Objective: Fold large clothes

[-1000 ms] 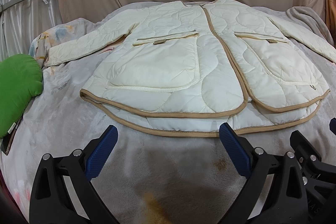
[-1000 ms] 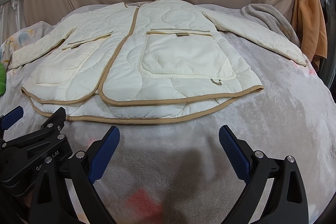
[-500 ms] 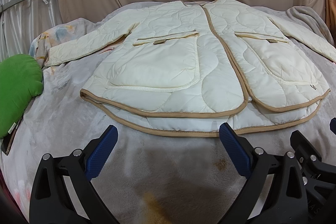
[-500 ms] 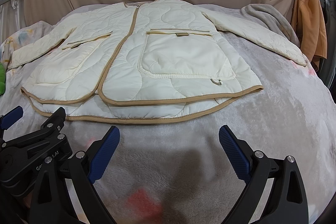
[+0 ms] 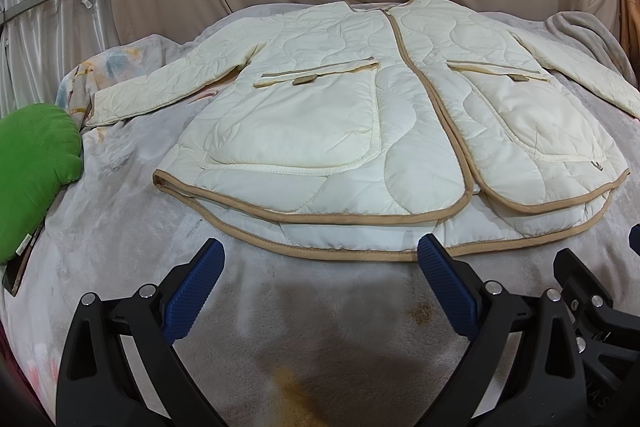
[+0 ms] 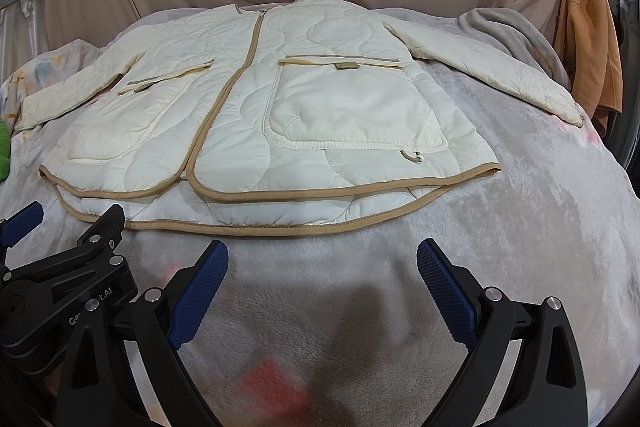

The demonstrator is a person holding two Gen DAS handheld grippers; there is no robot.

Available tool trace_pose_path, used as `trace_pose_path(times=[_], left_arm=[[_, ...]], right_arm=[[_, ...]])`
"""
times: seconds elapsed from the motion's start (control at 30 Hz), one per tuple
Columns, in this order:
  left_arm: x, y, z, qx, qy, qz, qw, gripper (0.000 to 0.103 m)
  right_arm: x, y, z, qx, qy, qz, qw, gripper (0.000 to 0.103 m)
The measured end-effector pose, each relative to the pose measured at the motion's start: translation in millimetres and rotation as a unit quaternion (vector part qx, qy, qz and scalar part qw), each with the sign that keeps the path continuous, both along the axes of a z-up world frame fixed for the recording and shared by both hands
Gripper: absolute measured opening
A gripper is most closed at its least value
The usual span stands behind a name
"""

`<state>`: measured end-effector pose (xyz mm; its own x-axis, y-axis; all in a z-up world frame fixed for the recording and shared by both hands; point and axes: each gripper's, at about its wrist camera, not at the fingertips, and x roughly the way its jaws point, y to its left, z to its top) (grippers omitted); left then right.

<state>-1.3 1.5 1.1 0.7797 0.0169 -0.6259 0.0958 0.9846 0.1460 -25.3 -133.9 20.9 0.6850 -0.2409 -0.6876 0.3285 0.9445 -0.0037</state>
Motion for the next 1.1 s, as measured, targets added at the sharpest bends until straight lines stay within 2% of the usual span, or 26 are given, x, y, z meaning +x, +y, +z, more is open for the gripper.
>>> trace_pose_path(times=[0.27, 0.4, 0.47, 0.6, 0.67, 0.77, 0.87, 1.03, 1.1], left_arm=[[-2, 2, 2, 0.006, -0.003, 0.004, 1.0000, 0.095], [-2, 7, 6, -0.010, 0.002, -0.007, 0.9999, 0.095], [-2, 10, 7, -0.022, 0.005, -0.017, 0.9996, 0.095], [-6, 15, 13, -0.054, -0.008, -0.041, 0.9977, 0.095], [-7, 23, 21, -0.071, -0.021, -0.038, 0.9965, 0.095], [0, 27, 34, -0.071, -0.026, -0.039, 0.9964, 0.095], [16, 35, 48, -0.070, -0.026, -0.036, 0.9966, 0.096], [58, 50, 66, -0.068, -0.024, -0.025, 0.9971, 0.097], [76, 56, 70, -0.067, -0.024, -0.021, 0.9973, 0.097]], right_arm=[[-1, 1, 1, -0.006, 0.001, -0.003, 1.000, 0.095], [-5, -3, 2, 0.000, -0.003, -0.006, 1.000, 0.096], [-8, -11, 2, 0.020, -0.003, -0.004, 1.000, 0.098], [-14, -36, 3, 0.101, -0.014, 0.014, 0.995, 0.098], [-16, -59, 15, 0.101, -0.027, 0.004, 0.994, 0.097], [-14, -121, 37, 0.074, -0.050, -0.036, 0.995, 0.097], [-7, -210, 49, 0.069, -0.065, -0.106, 0.990, 0.097], [5, -364, 35, 0.114, -0.078, -0.232, 0.963, 0.095], [12, -409, 25, 0.126, -0.076, -0.267, 0.952, 0.095]])
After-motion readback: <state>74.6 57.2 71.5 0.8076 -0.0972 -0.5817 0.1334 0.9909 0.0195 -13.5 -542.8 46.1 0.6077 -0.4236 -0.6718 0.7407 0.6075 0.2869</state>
